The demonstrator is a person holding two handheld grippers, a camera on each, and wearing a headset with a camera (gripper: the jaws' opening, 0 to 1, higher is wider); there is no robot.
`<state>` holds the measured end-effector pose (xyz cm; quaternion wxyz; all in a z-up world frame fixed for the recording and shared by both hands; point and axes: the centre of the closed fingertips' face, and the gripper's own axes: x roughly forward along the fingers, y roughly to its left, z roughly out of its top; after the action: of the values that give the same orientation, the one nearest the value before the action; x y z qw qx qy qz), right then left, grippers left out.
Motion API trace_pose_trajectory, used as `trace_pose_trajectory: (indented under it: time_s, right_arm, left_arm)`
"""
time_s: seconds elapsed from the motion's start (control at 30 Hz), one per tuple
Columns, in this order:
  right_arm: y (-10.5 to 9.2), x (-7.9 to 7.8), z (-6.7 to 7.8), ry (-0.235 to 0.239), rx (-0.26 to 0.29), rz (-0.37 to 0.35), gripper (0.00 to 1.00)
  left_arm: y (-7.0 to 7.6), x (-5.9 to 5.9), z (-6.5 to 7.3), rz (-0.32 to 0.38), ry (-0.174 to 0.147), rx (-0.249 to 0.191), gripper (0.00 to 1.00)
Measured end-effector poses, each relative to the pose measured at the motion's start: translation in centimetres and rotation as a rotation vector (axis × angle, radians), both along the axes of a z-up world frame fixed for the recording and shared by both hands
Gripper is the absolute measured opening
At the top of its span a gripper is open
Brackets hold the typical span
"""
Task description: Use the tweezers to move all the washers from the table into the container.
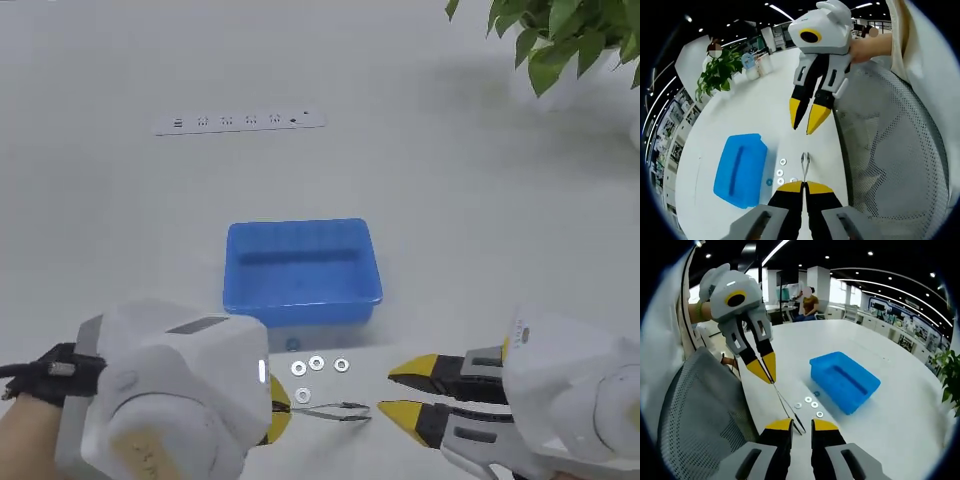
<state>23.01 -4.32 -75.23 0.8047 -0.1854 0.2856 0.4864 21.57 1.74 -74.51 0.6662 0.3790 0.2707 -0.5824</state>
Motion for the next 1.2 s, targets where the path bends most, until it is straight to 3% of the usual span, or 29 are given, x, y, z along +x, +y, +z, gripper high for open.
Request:
trace_pose_trajectory:
  time_s: [0.3,0.57,0.8,0.93,1.07,1.2]
  right_arm:
    - [2.2,-1.0,-1.1,0.026,-0.029,0.141,0.1]
    - [3.8,-1.2,-2.2,0.044,-0.018,0.213,0.11]
    - [4.8,-0.6,-3.5,0.042,-0.032,0.254,0.13]
    - [5.7,-0.2,-3.3,0.042,0.009,0.288,0.07]
    - [6.4,0.8,-3.1,0.036,0.034,0.284,0.06]
    - [6.8,1.7,-2.8,0.036,0.056,0.268,0.06]
  left_arm:
    - [-0.8,-0.5,2.0,-0.007,0.002,-0.016,0.0]
    - [-1.1,-0.3,2.0,-0.028,-0.002,-0.012,0.0]
    - [-1.4,-0.4,2.2,-0.018,0.015,-0.026,0.0]
    - [-1.5,0.1,2.7,-0.002,0.029,-0.048,0.0]
    - [-0.9,1.2,2.9,0.008,0.01,-0.016,0.0]
    - [-0.4,2.4,3.2,0.026,0.013,-0.012,0.0]
